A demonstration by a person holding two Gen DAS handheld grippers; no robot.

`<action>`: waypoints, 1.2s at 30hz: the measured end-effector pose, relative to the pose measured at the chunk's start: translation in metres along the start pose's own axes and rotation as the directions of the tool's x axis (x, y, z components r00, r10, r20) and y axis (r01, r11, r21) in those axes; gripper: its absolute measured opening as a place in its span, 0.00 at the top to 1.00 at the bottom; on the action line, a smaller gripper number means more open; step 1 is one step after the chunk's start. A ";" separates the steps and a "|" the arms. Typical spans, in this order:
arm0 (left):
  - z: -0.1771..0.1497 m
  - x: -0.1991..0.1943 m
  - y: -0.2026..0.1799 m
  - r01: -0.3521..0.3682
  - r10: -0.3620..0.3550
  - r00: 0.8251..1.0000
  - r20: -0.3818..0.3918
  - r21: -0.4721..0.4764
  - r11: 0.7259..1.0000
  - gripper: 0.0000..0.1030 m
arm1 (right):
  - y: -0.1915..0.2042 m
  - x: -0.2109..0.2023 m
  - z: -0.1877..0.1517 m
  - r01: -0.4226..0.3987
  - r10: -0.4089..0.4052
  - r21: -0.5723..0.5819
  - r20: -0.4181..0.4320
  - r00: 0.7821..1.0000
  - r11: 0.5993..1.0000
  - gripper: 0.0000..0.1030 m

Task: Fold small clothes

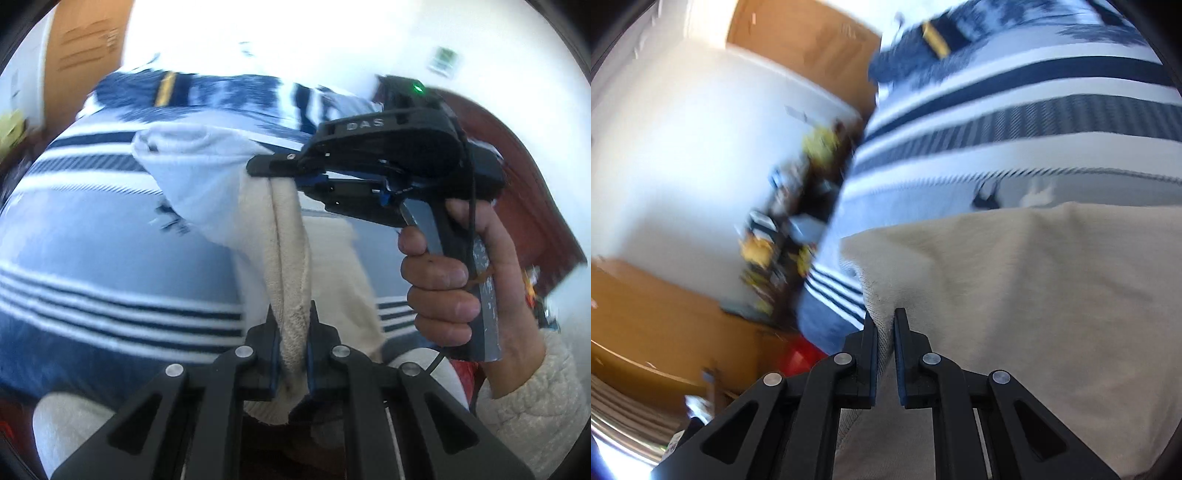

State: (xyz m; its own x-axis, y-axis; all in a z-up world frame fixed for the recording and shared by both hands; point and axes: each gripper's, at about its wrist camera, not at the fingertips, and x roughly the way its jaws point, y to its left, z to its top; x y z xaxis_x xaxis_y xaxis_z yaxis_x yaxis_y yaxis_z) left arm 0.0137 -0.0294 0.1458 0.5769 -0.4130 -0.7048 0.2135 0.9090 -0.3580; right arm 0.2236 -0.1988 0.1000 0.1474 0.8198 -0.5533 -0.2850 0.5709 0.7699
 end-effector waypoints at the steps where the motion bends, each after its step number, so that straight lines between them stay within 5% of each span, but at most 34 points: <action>1: 0.005 0.007 -0.015 0.008 -0.008 1.000 -0.010 0.027 1.000 0.90 | -0.009 -0.020 -0.002 -0.028 0.027 0.017 0.036 0.999 0.999 0.92; 6: 0.025 0.067 -0.081 0.031 -0.017 0.996 -0.087 0.154 0.988 0.90 | -0.072 -0.119 -0.023 -0.122 0.094 0.109 0.228 0.969 0.987 0.92; 10: 0.019 0.119 -0.113 0.040 -0.001 0.985 -0.171 0.221 0.974 0.90 | -0.131 -0.158 -0.045 -0.157 0.087 0.200 0.319 0.944 0.967 0.92; 17: -0.023 0.194 -0.136 0.008 0.069 0.948 -0.310 0.240 0.971 0.89 | -0.230 -0.154 -0.084 -0.199 0.058 0.360 0.365 0.929 0.911 0.92; 21: -0.040 0.200 -0.127 0.077 -0.010 0.917 -0.398 0.152 0.985 0.83 | -0.269 -0.146 -0.100 -0.152 -0.005 0.418 0.350 0.937 0.895 0.90; 23: -0.044 0.186 -0.119 0.103 -0.053 0.919 -0.391 0.110 0.989 0.75 | -0.291 -0.143 -0.110 -0.128 -0.057 0.499 0.338 0.939 0.857 0.87; 25: -0.045 0.164 -0.103 0.083 -0.049 0.937 -0.345 0.086 0.993 0.59 | -0.298 -0.153 -0.119 -0.157 -0.058 0.544 0.358 0.932 0.824 0.76; 27: -0.047 0.147 -0.085 0.032 -0.013 0.953 -0.304 0.059 0.998 0.51 | -0.279 -0.174 -0.131 -0.128 -0.098 0.519 0.386 0.917 0.845 0.27; 29: -0.051 0.142 -0.057 -0.029 0.028 0.956 -0.291 0.003 1.000 0.50 | -0.253 -0.188 -0.145 -0.056 -0.161 0.479 0.400 0.902 0.876 0.17; 34: -0.068 0.147 0.010 -0.141 0.086 0.942 -0.324 -0.153 0.978 0.50 | -0.207 -0.161 -0.189 0.131 -0.267 0.410 0.296 0.917 0.903 0.21; 35: -0.071 0.149 0.019 -0.136 0.068 0.942 -0.329 -0.187 0.973 0.50 | -0.202 -0.148 -0.195 0.192 -0.298 0.378 0.245 0.922 0.906 0.36; 36: -0.074 0.151 0.023 -0.133 0.057 0.941 -0.334 -0.211 0.968 0.50 | -0.198 -0.133 -0.197 0.273 -0.347 0.340 0.180 0.920 0.900 0.65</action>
State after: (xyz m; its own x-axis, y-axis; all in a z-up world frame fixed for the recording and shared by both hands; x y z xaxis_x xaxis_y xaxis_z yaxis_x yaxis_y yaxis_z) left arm 0.0475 -0.0754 -0.0141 0.2914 -0.3555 -0.8881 -0.0362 0.9236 -0.3816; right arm 0.0739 -0.4300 -0.0413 0.4053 0.5640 -0.7195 0.1056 0.7529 0.6496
